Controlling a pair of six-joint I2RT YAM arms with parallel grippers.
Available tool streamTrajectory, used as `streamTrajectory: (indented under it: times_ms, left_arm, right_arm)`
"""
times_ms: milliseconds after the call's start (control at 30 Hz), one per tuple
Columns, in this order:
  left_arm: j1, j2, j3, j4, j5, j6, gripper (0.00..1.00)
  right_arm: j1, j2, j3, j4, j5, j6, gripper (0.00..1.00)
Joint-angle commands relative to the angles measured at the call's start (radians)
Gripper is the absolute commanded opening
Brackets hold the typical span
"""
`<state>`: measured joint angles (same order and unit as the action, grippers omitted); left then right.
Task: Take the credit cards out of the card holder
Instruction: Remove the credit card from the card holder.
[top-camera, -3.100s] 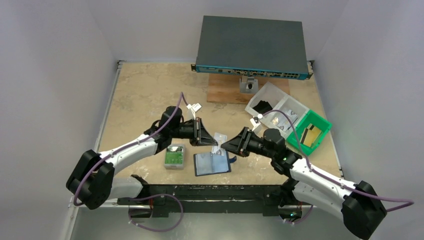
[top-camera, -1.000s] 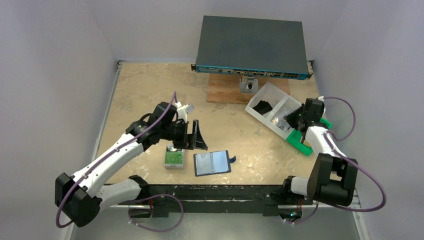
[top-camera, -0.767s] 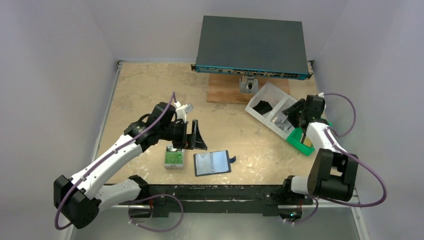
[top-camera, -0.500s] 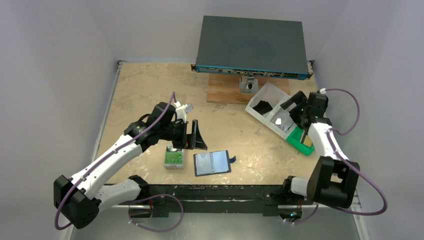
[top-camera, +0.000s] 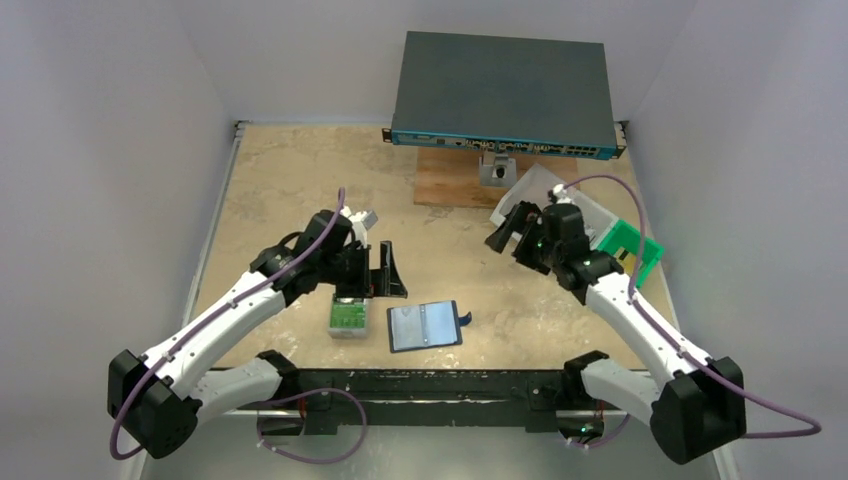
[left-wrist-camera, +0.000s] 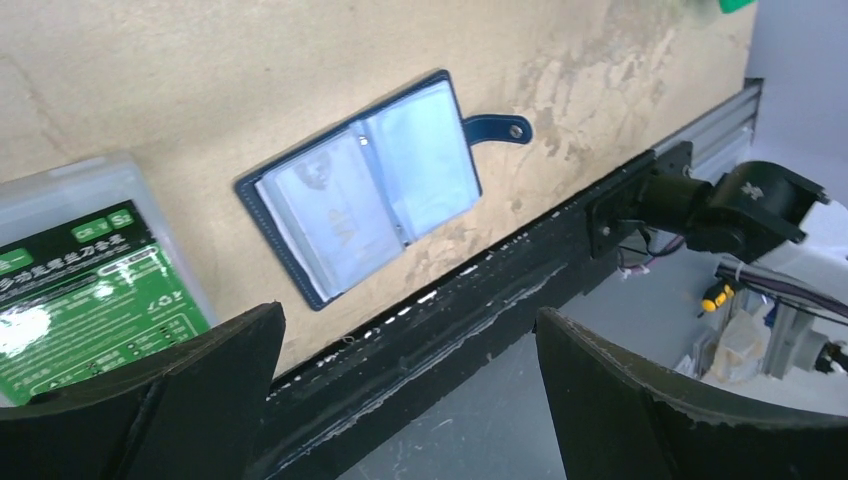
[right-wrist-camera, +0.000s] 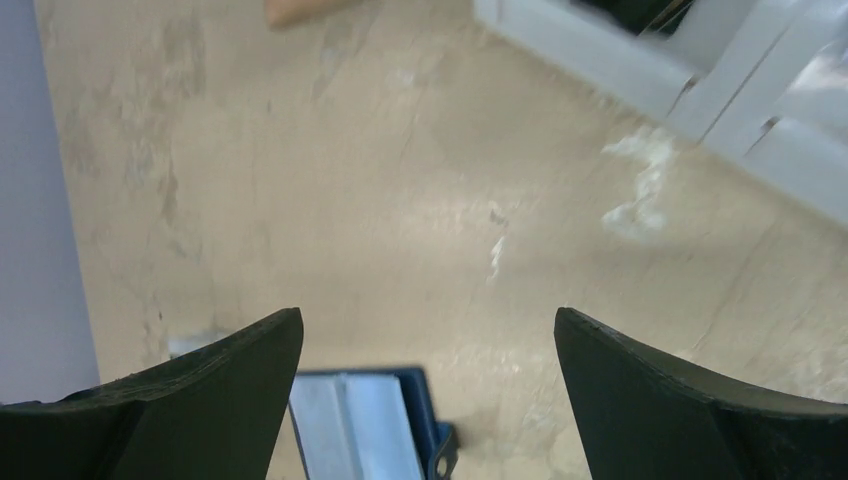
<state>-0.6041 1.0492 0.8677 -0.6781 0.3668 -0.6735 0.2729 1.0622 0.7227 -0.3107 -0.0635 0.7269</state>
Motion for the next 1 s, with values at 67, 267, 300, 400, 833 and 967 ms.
streamTrajectory:
  times_ms: [67,267,300,400,833,967]
  left_arm:
    - [0.003,-0.04,-0.03,-0.051,-0.161,-0.034,1.0]
    - [0.017,-0.056,-0.049,-0.09,-0.245,-0.06,1.0]
    - [0.02,-0.062,-0.053,-0.092,-0.252,-0.066,1.0]
    - [0.028,-0.082,-0.065,-0.094,-0.265,-0.09,1.0]
    - [0.036,-0.133,-0.113,-0.131,-0.308,-0.123,1.0]
    - [0.045,-0.14,-0.114,-0.156,-0.343,-0.13,1.0]
  right_arm:
    - [0.275,-0.043,-0.023,-0.024,0.125,0.135,0.99]
    - [0.628,0.091,0.007,0.042,0.205,0.234,0.94]
    - [0.675,0.126,0.024,0.048,0.222,0.234,0.93]
    - [0.769,0.241,0.089,0.034,0.248,0.206,0.89]
    - [0.871,0.485,0.191,0.063,0.277,0.142,0.68]
    - [0.914,0.543,0.242,0.004,0.357,0.18,0.65]
